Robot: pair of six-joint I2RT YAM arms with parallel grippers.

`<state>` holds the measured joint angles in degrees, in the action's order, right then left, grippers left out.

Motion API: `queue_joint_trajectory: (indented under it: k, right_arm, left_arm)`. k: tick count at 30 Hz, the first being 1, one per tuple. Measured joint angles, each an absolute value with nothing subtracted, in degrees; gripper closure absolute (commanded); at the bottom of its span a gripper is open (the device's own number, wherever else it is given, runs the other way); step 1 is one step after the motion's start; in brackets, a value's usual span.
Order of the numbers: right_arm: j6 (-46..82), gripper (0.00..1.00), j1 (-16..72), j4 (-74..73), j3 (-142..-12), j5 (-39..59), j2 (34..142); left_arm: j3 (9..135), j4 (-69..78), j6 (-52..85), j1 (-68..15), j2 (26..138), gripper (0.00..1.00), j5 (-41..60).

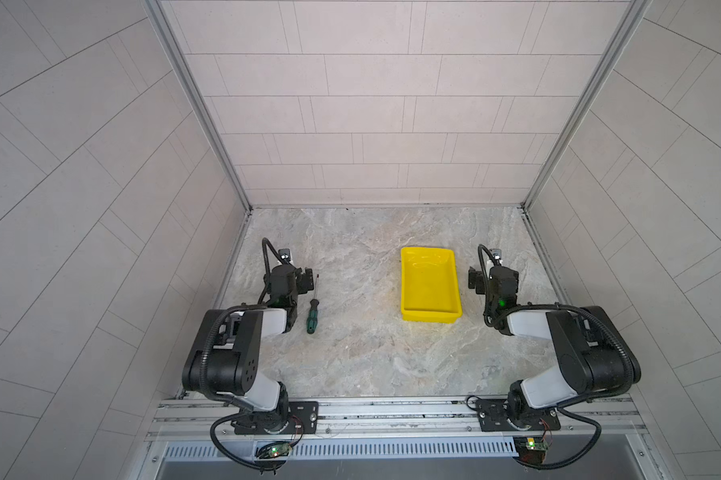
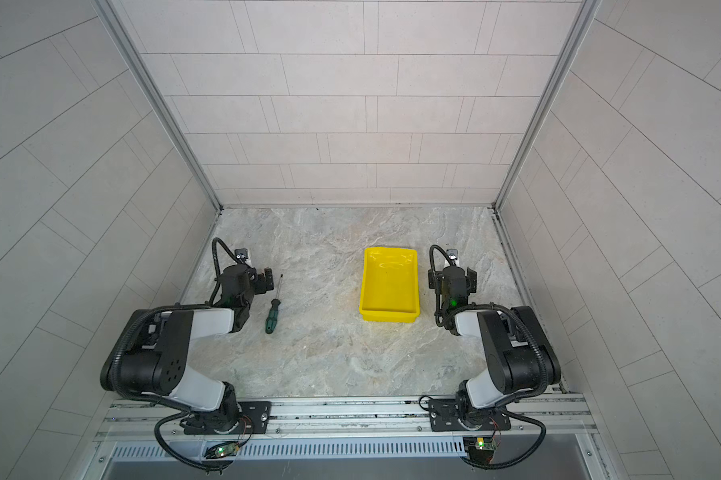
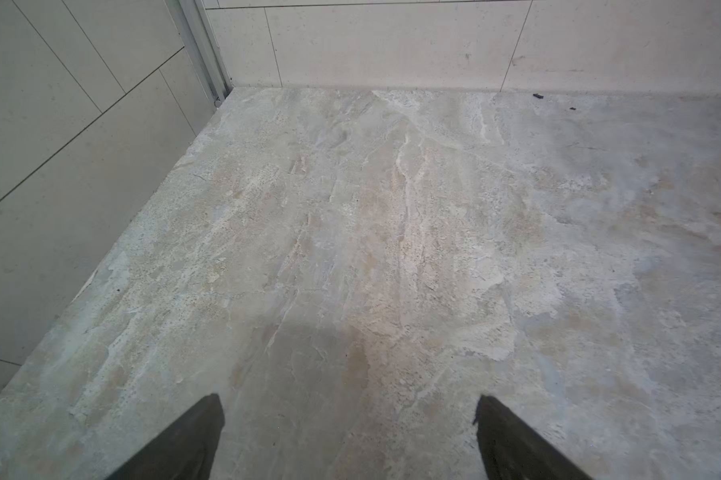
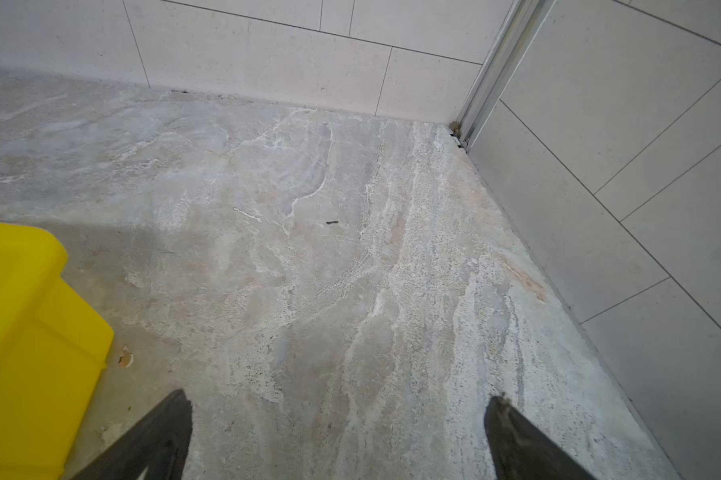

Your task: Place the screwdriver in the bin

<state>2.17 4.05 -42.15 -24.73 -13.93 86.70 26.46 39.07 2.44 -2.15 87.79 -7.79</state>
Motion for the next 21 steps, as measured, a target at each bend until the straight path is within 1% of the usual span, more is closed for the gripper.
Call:
queue_joint_trajectory:
  k: [21]
  right_arm:
    - [2.17,0.0,4.08,-41.76,-24.73,-13.1,86.7]
  left_arm:
    - [26.46,39.09,2.24,-2.15,87.79,0.0,-8.32]
